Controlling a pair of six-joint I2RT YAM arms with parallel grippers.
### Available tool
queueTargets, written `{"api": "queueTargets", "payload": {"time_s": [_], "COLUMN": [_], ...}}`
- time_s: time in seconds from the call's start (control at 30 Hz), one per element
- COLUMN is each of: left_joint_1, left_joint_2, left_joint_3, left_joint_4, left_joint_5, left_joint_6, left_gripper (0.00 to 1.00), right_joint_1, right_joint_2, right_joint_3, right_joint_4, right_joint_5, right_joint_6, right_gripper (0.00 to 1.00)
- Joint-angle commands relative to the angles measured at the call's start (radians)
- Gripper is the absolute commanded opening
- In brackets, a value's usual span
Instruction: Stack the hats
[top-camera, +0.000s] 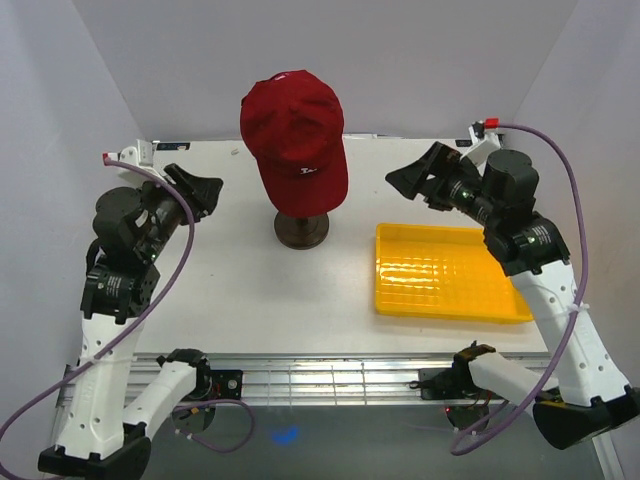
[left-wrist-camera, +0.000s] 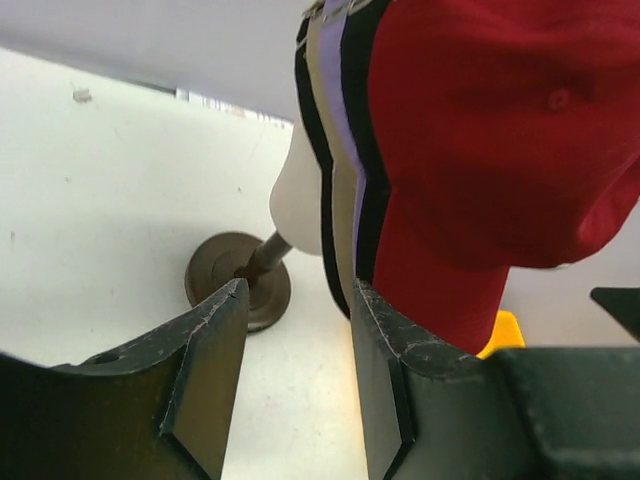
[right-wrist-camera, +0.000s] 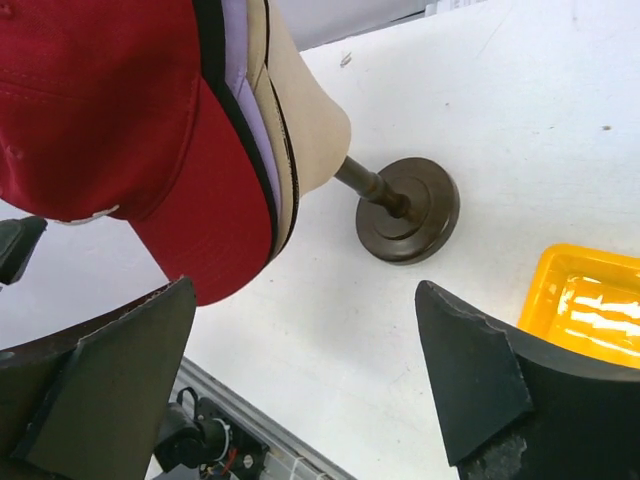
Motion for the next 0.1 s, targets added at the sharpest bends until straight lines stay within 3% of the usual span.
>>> {"api": "queueTargets", "payload": {"time_s": [0.0, 0.07], "left_joint_1": [-0.007, -0.009], "left_joint_2": [-0.032, -0.044], "left_joint_3": [-0.049, -0.064], "left_joint_4": [-0.041, -0.041], "left_joint_5": [0.053, 0.061], "left_joint_6": [-0.018, -0.023], "left_gripper": [0.55, 0.55], "right_joint_1": [-0.003, -0.003], "right_joint_2": [-0.041, -0.038], "right_joint_3": [-0.01, -0.005], "right_joint_4": [-0.021, -0.041], "right_joint_5": [0.055, 0.064], "right_joint_6": [-0.073, -0.082], "right_gripper": [0.96, 1.0]}}
